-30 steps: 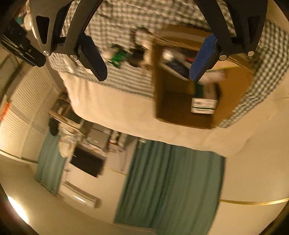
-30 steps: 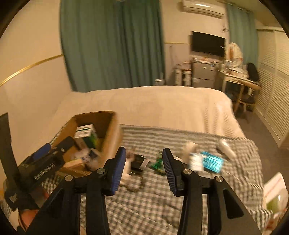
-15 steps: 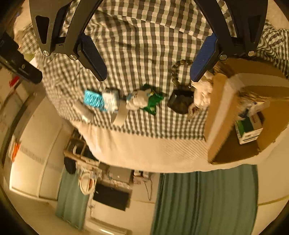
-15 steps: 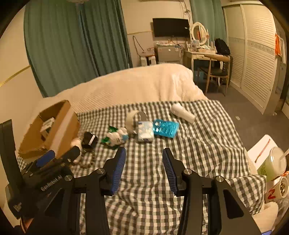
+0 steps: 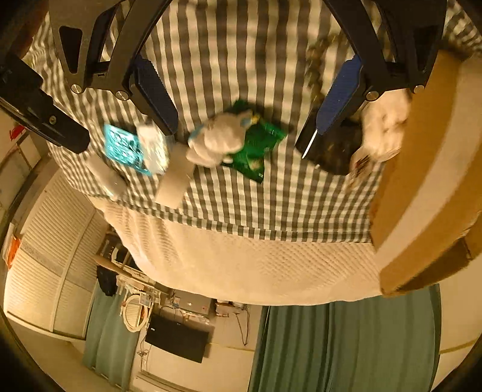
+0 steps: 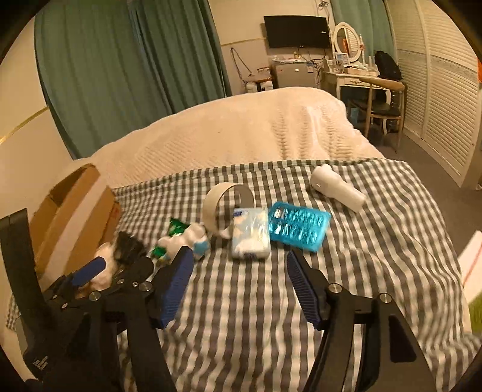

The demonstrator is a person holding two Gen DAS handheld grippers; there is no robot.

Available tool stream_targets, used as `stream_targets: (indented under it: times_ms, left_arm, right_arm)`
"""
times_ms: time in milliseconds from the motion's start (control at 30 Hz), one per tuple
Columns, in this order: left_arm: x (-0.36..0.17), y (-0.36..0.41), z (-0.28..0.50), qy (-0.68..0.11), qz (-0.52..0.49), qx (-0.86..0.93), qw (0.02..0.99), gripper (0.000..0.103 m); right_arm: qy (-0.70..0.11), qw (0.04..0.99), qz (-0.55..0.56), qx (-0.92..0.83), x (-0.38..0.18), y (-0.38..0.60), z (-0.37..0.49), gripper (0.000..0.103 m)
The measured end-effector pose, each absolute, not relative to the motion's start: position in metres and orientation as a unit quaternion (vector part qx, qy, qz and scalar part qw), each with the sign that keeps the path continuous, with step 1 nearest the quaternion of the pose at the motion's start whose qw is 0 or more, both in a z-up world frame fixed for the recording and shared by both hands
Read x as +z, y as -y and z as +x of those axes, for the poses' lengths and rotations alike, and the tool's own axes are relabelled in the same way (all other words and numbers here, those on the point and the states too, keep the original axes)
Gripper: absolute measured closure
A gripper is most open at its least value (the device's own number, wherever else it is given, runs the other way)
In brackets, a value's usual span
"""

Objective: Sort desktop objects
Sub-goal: 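Move both tools back over the remaining items on the bed, then grasp the white figurine with left tool while right tool grasps the tissue pack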

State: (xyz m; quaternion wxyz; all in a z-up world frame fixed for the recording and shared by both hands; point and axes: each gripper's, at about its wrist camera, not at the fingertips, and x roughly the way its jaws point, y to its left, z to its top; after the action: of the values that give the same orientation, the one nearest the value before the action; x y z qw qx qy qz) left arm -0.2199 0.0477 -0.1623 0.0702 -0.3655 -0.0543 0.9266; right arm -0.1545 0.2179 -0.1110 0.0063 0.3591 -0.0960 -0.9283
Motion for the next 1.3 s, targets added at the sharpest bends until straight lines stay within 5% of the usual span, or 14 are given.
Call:
stream_targets:
  times_ms: [633, 700, 867, 967, 1067, 1300]
  left_arm:
    - [-0.227, -0.07, -0.246, -0.004, -0.383, 0.916, 0.119, 0.008]
    - [-0.227, -0.07, -0.247, -0.002, -0.383, 0.915, 0.125, 0.011]
    - [-0.229, -0.074, -0.246, -0.009, -0.396, 0.907, 0.144, 0.05]
    - [-0.228, -0.071, -0.245, -0.009, -0.401, 0.905, 0.144, 0.063]
    - [-0.228, -0.069, -0.245, -0.004, -0.405, 0.903, 0.144, 0.063]
    - [-0.223, -0.076, -0.249, -0.018, -0.404, 0.904, 0.142, 0.056]
  right_arm:
    - [0.121, 0.034, 0.39, -0.912, -0.19, -0.233, -0.23, 0.039]
    - [0.128, 0.038, 0.396, -0.908, -0.195, -0.234, -0.231, 0.039]
    - [0.133, 0.046, 0.4, -0.906, -0.198, -0.231, -0.231, 0.039]
    - [0.138, 0.043, 0.413, -0.899, -0.207, -0.232, -0.233, 0.039]
    - [0.149, 0.043, 0.418, -0.895, -0.211, -0.234, -0.234, 0.05]
    - [0.137, 0.042, 0.422, -0.895, -0.208, -0.234, -0.23, 0.055]
